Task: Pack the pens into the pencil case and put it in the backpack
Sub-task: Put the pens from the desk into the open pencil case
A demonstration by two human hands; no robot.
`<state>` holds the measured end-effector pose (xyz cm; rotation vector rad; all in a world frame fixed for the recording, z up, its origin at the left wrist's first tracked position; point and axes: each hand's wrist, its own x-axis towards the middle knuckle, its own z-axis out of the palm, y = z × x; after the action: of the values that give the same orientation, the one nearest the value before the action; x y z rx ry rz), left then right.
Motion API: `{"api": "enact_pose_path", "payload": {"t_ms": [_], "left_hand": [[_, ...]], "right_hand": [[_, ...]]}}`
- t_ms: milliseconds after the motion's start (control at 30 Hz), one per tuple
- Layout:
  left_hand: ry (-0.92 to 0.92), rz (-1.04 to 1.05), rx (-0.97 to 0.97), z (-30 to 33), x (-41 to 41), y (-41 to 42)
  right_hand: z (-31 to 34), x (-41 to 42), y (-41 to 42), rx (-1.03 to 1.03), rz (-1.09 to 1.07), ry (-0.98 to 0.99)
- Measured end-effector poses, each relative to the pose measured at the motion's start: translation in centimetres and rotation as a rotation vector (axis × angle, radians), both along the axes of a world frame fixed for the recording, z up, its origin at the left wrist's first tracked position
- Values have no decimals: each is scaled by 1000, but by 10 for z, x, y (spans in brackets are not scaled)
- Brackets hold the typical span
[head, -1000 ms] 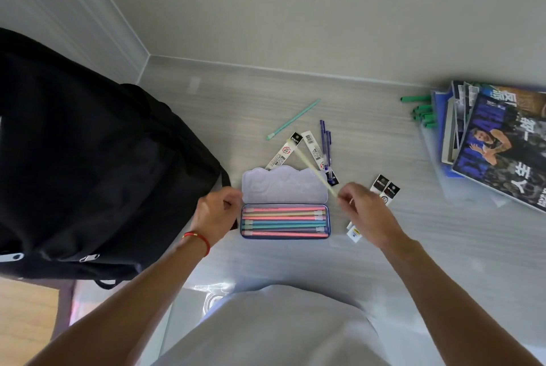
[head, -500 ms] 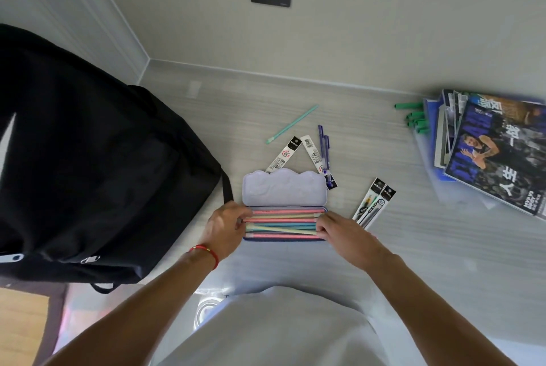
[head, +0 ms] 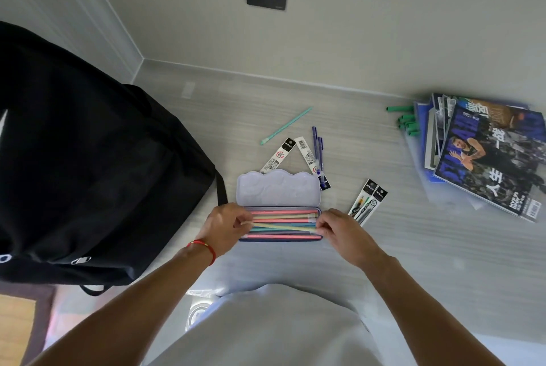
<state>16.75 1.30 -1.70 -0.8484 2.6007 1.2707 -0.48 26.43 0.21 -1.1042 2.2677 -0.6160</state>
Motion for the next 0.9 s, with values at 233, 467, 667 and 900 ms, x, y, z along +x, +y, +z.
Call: {"api": "enact_pose_path", "payload": {"t_ms": [233, 467, 667, 900], "left_hand": [[284, 801, 933, 13, -19, 15], [247, 658, 847, 26, -45, 37], [196, 725, 729, 18, -18, 6], [133, 535, 335, 20, -28, -3]], "right_hand": [[-3, 21, -8, -108, -282, -292], [-3, 25, -23, -128, -260, -318], [-4, 10, -4, -86, -54, -74], [-10, 13, -11, -79, -42, -49]]}}
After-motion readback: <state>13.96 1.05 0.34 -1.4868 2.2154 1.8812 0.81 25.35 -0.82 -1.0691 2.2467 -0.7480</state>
